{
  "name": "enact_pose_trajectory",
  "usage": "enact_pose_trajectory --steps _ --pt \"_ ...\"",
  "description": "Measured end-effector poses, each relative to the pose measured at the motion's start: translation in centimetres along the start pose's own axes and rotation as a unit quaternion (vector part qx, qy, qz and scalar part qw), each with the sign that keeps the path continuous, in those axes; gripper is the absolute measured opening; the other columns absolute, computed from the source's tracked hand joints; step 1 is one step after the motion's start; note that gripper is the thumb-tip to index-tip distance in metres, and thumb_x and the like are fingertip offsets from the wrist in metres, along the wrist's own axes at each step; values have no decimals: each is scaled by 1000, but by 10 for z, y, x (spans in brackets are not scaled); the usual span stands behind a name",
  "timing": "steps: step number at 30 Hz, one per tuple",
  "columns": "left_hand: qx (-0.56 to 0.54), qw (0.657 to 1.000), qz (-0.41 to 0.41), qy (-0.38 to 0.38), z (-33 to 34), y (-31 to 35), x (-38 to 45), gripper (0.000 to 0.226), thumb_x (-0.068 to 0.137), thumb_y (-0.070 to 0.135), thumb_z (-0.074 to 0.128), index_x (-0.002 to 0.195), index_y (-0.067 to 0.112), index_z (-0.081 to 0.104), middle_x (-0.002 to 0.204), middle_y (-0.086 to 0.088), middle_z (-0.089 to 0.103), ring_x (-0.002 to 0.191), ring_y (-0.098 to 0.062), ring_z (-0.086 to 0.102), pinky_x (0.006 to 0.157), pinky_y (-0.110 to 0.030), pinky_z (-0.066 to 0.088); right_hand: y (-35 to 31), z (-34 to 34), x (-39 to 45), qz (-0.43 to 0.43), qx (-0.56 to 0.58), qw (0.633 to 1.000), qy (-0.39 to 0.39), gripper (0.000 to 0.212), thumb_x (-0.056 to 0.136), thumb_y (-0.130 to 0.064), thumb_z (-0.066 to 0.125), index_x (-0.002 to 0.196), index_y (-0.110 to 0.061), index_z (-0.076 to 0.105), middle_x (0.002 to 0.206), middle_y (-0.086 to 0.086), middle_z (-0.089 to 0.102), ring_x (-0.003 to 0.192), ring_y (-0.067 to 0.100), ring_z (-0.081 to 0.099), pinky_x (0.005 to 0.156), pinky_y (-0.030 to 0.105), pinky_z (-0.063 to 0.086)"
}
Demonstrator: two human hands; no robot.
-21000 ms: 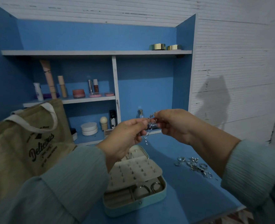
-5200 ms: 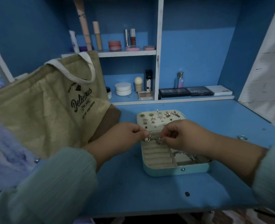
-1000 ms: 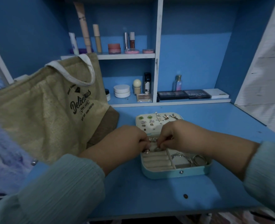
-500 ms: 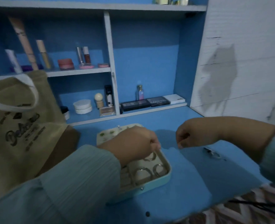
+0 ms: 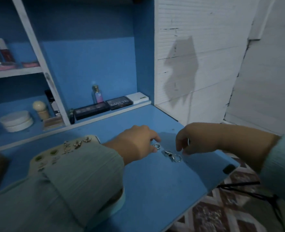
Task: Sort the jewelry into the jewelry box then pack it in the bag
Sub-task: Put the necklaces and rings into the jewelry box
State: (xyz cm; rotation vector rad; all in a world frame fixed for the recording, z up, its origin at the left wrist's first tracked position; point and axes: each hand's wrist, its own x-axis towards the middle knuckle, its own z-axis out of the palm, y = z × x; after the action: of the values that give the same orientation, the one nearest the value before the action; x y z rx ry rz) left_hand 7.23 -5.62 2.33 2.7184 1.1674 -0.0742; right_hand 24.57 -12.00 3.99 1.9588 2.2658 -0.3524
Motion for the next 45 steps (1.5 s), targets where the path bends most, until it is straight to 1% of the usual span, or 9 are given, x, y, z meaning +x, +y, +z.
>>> enact_pose_trajectory --steps 6,10,13,19,24,31,34,42,45 --pt "52 999 -4 0 11 -2 18 25 92 35 53 116 33 61 122 4 50 118 -19 43 94 -30 34 -8 22 10 2 79 995 56 18 84 -39 61 94 -24 66 89 -8 61 78 8 53 72 23 45" --pt "47 999 -11 11 15 -5 23 20 92 35 54 109 31 63 118 4 51 115 -18 44 90 -26 32 -16 30 18 11 72 995 68 18 84 -37 62 91 -21 66 83 -9 56 76 8 48 63 21 37" --pt "8 1000 -29 9 14 -8 22 18 92 32 55 106 26 65 116 4 53 110 -17 49 87 -25 35 -19 29 19 18 86 994 63 11 86 -31 60 80 -21 60 81 -6 57 76 11 50 57 16 33" --pt "-73 995 -55 37 -1 -18 -4 20 92 28 53 99 17 69 102 1 66 88 -12 56 74 -21 40 -28 18 20 15 170 980 98 13 88 -30 57 85 -17 61 88 -3 63 76 11 55 66 19 42" --pt "-122 983 -84 107 -9 -37 -44 10 89 29 56 79 28 58 77 15 56 66 1 48 55 -5 34 -53 6 12 6 357 931 82 16 87 -26 61 76 -14 61 64 -4 61 50 7 50 53 14 42" --pt "-139 970 -105 170 -15 -62 -121 13 85 29 64 74 36 60 68 23 55 62 8 51 57 -2 36 -108 2 11 -72 486 870 35 10 87 -7 62 78 -7 66 72 10 67 55 7 63 56 14 52" --pt "-119 965 -148 181 -12 -72 -151 3 84 31 65 85 30 67 67 25 52 61 10 48 54 -2 35 -134 5 12 -100 501 859 13 9 86 -4 62 79 -7 67 71 11 68 55 8 64 58 15 54" --pt "-144 951 -212 175 3 -83 -212 12 86 27 64 95 21 70 64 23 52 50 21 47 50 -1 35 -185 20 14 -139 419 897 -4 10 79 -7 70 87 -13 70 65 0 71 59 8 66 65 18 55" --pt "-148 947 -217 186 9 -86 -223 15 86 27 63 98 21 71 64 22 52 53 21 47 53 -1 35 -198 22 14 -163 357 920 8 14 79 -10 71 90 -18 71 63 -9 69 56 -3 63 55 7 47"
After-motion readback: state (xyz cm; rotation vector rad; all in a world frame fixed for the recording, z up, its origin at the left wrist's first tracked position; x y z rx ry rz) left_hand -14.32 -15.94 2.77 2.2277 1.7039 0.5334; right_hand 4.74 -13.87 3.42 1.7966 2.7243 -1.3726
